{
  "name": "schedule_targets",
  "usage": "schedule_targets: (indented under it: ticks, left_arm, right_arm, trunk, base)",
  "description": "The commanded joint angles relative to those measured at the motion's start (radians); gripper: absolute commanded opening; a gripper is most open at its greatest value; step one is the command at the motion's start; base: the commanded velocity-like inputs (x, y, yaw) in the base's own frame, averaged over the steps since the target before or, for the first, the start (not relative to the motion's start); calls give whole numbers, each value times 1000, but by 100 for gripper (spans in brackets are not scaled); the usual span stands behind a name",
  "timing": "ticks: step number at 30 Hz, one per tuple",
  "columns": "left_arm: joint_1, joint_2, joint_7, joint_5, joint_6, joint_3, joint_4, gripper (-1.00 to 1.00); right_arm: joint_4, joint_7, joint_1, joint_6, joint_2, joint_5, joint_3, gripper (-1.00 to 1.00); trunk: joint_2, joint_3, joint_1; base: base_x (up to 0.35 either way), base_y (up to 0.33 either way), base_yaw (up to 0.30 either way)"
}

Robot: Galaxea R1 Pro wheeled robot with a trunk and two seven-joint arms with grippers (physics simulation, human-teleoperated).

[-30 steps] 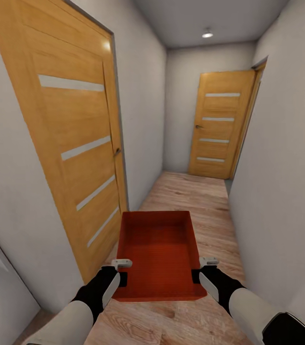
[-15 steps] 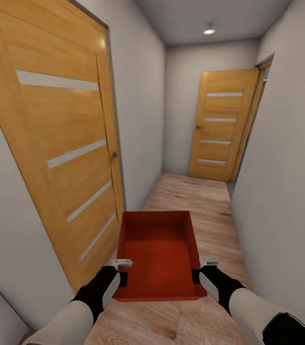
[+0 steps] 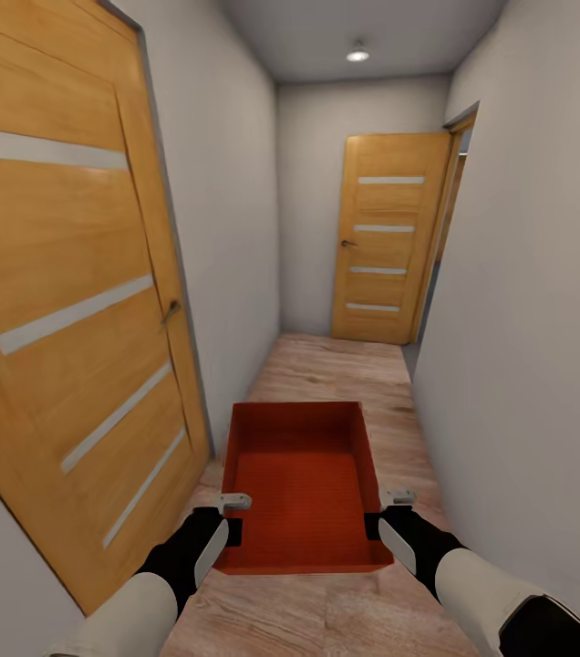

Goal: Move the two storage containers from the living room to the garage. In the garage, place one container on the floor and stack the other container on top of it (either order is fine).

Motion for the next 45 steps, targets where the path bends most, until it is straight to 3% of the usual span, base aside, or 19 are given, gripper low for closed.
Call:
schedule_targets:
  ticks: [1, 19, 45]
  left_arm:
    - [0, 3, 14, 2, 9, -15, 49, -100]
    - [0, 2, 14, 2, 9, -15, 49, -100]
    - [0, 2, 14, 2, 9, -15, 49, -100]
  right_arm:
    - [-6, 3, -2, -1, -1, -15, 26, -100]
    - [-6, 3, -2, -1, -1, -15, 25, -100]
    - [-6, 3, -2, -1, -2, -15, 26, -100]
  trunk:
    - [-2, -2, 1]
    - [-2, -2, 1]
    - [-2, -2, 1]
  base:
    - [322, 0, -226]
    - [322, 0, -218]
    - [322, 0, -6]
